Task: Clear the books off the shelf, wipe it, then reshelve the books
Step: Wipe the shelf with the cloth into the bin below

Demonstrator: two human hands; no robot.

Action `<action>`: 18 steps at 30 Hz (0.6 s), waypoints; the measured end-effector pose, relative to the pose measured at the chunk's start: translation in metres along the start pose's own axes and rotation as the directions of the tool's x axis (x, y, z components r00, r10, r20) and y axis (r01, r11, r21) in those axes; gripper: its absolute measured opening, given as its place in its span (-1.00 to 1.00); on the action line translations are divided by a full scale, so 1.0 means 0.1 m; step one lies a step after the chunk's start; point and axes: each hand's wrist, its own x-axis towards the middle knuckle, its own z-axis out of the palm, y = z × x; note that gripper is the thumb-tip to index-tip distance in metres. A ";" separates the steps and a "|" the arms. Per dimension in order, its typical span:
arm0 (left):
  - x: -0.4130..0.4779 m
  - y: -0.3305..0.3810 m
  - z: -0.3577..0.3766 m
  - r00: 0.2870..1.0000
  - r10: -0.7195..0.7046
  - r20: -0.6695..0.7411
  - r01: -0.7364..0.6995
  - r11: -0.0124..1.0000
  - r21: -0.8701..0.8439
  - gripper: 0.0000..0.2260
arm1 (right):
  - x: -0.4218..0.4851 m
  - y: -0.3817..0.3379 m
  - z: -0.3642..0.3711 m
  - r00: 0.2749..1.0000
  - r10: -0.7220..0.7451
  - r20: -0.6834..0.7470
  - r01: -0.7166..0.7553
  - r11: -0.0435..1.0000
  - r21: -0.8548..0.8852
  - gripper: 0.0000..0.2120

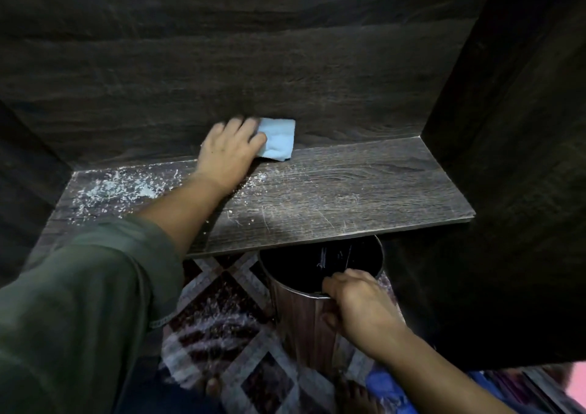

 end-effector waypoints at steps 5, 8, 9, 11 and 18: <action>-0.02 0.07 0.01 0.989 -0.020 0.149 0.060 0.961 -0.269 -0.78 | 0.01 -0.03 -0.04 1.000 -0.018 0.006 0.018 1.000 -0.006 -0.63; 0.01 0.12 -0.07 0.957 -0.127 0.260 0.222 0.899 -0.377 -0.70 | 0.00 -0.04 -0.04 0.999 0.007 0.053 -0.007 1.000 0.002 -0.64; 0.01 0.15 -0.09 0.944 -0.141 0.298 0.257 0.880 -0.399 -0.68 | -0.01 -0.05 -0.05 0.997 0.018 0.070 -0.018 1.000 0.002 -0.67; 0.00 0.19 -0.07 0.915 -0.139 0.380 0.313 0.837 -0.449 -0.63 | -0.02 -0.06 -0.06 0.995 0.034 0.096 -0.034 0.999 0.003 -0.73; -0.05 0.31 -0.07 0.896 -0.148 0.419 0.318 0.872 -0.372 -0.54 | -0.01 -0.10 -0.11 0.990 0.037 0.138 -0.039 0.999 0.016 -0.74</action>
